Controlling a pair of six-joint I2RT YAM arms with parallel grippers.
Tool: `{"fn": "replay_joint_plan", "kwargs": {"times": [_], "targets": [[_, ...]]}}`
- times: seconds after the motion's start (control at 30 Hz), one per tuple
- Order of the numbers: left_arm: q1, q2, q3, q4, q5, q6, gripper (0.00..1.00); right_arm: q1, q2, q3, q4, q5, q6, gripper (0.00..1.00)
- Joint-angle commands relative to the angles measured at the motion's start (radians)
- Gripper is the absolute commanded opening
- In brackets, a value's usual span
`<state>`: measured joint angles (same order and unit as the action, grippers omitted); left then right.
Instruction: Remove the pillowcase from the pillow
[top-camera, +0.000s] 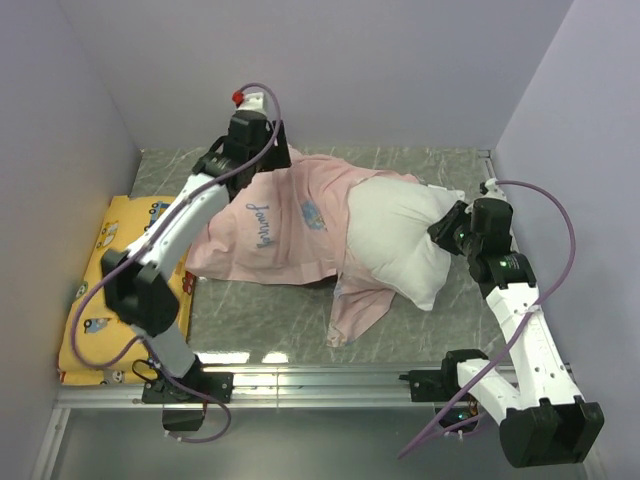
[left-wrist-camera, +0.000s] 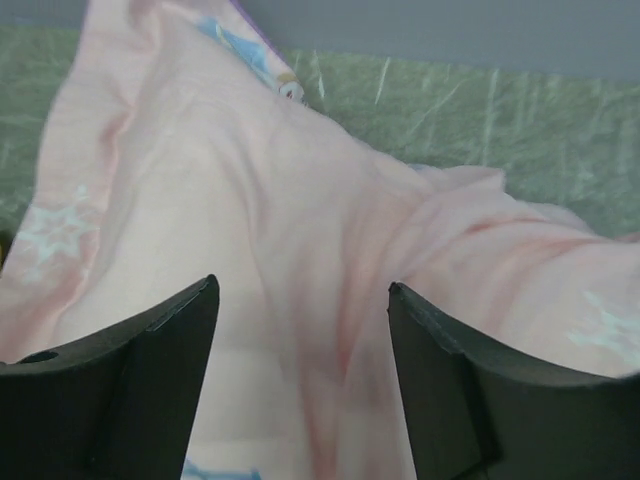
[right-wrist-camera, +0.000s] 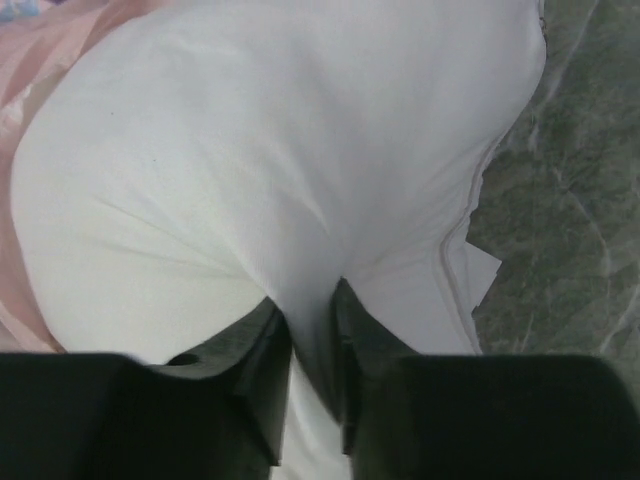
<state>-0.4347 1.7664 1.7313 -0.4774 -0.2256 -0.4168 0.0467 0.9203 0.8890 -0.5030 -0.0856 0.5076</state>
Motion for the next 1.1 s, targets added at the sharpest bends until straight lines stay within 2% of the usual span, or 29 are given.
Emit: {"fn": "replay_joint_plan", "kwargs": {"times": [0.0, 0.03, 0.13, 0.2, 0.23, 0.3, 0.33, 0.37, 0.43, 0.5, 0.67, 0.77, 0.83, 0.87, 0.93, 0.97, 1.0, 1.07], "targets": [[-0.065, -0.244, -0.141, 0.042, -0.093, -0.051, 0.75, -0.013, -0.041, 0.019, 0.026, 0.084, -0.044, 0.36], [-0.081, -0.284, -0.195, 0.063, -0.109, -0.063, 0.75, -0.013, -0.05, 0.021, 0.024, 0.084, -0.046, 0.5], [-0.162, -0.435, -0.419, 0.134, -0.116, -0.123, 0.76, 0.007, -0.075, 0.048, 0.003, 0.104, -0.063, 0.67], [-0.229, -0.532, -0.584, 0.19, -0.103, -0.177, 0.77, 0.031, -0.083, 0.057, 0.003, 0.107, -0.07, 0.71], [-0.254, -0.563, -0.645, 0.218, -0.097, -0.198, 0.77, 0.085, -0.084, 0.057, 0.001, 0.116, -0.075, 0.73], [-0.326, -0.64, -0.808, 0.285, -0.078, -0.255, 0.77, 0.174, -0.084, 0.064, -0.015, 0.164, -0.092, 0.75], [-0.346, -0.654, -0.849, 0.321, -0.08, -0.272, 0.77, 0.276, -0.083, 0.065, -0.022, 0.199, -0.096, 0.77], [-0.369, -0.665, -0.886, 0.341, -0.084, -0.286, 0.77, 0.332, -0.081, 0.065, -0.029, 0.269, -0.095, 0.77], [-0.429, -0.668, -0.981, 0.414, -0.089, -0.309, 0.78, 0.448, -0.08, 0.045, -0.039, 0.309, -0.081, 0.78], [-0.472, -0.651, -1.053, 0.469, -0.095, -0.324, 0.78, 0.519, -0.08, 0.013, -0.048, 0.404, -0.057, 0.78], [-0.498, -0.599, -1.125, 0.664, -0.138, -0.332, 0.81, 0.727, -0.052, -0.071, -0.052, 0.567, -0.011, 0.8], [-0.507, -0.535, -1.115, 0.715, -0.147, -0.309, 0.81, 0.826, 0.0, -0.082, -0.083, 0.7, 0.032, 0.8], [-0.51, -0.473, -1.092, 0.721, -0.162, -0.298, 0.77, 0.9, 0.037, -0.081, -0.121, 0.809, 0.072, 0.82], [-0.512, -0.449, -1.081, 0.715, -0.173, -0.298, 0.74, 0.909, 0.081, -0.073, -0.134, 0.84, 0.086, 0.82], [-0.512, -0.389, -1.04, 0.668, -0.199, -0.309, 0.45, 0.918, 0.127, -0.061, -0.183, 0.941, 0.14, 0.83], [-0.512, -0.374, -1.026, 0.642, -0.231, -0.319, 0.29, 0.921, 0.168, -0.053, -0.193, 0.967, 0.152, 0.84], [-0.512, -0.357, -1.004, 0.599, -0.245, -0.324, 0.03, 0.921, 0.184, -0.053, -0.187, 0.981, 0.152, 0.84], [-0.513, -0.366, -0.986, 0.551, -0.288, -0.336, 0.0, 0.921, 0.233, -0.045, -0.192, 1.026, 0.16, 0.82]]}}
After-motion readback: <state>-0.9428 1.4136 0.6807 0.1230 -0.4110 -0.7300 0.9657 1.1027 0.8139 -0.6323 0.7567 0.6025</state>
